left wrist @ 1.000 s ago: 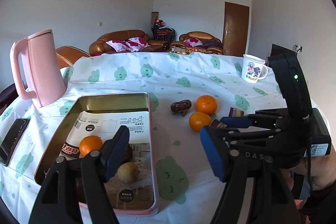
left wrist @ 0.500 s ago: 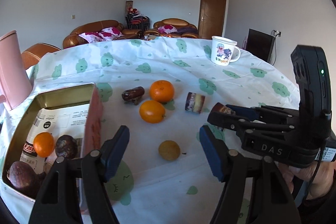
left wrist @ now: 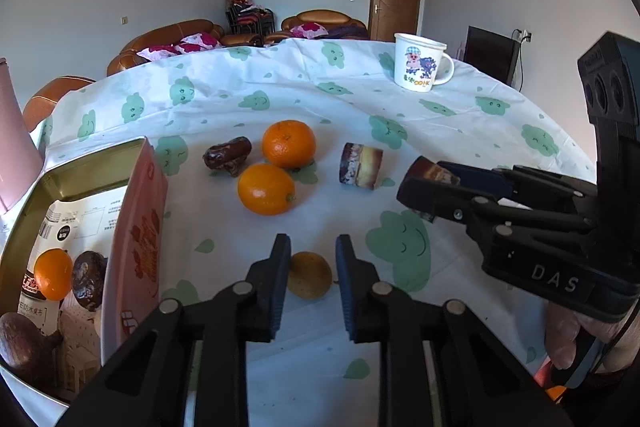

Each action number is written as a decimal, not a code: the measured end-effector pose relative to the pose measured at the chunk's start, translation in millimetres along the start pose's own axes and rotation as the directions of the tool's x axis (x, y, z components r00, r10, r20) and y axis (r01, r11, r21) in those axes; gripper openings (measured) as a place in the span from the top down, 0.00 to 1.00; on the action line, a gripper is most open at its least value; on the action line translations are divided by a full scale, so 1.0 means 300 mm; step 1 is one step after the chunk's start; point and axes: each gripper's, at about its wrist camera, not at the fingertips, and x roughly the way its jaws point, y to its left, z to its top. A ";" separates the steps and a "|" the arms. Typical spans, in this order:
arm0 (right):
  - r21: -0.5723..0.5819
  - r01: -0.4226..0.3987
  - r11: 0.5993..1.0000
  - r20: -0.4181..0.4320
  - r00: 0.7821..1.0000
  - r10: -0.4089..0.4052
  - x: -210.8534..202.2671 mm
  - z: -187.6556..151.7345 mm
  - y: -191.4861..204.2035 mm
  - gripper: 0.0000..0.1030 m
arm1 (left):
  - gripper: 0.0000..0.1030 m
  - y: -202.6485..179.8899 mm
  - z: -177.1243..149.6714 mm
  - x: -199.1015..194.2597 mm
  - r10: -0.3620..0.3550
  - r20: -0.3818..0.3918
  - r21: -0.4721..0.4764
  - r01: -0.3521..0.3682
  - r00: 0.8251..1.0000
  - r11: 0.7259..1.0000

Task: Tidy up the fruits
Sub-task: 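Grasp a small yellow fruit with the left tool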

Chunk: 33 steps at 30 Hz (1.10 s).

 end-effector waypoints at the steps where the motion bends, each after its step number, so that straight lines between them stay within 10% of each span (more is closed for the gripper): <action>1: -0.006 0.007 1.000 0.003 1.000 -0.007 -0.001 -0.001 0.004 0.65 | 0.77 0.004 0.000 0.002 0.006 -0.002 -0.005 -0.006 1.000 1.000; 14: -0.017 0.004 1.000 0.012 1.000 -0.004 -0.006 -0.004 0.007 0.65 | 0.74 0.022 0.002 0.049 -0.016 -0.086 -0.046 0.012 0.996 0.999; 33: -0.087 -0.007 0.996 0.119 0.993 0.017 -0.062 -0.021 0.038 0.65 | 0.74 0.017 -0.009 -0.077 0.066 0.165 -0.042 -0.060 0.984 0.997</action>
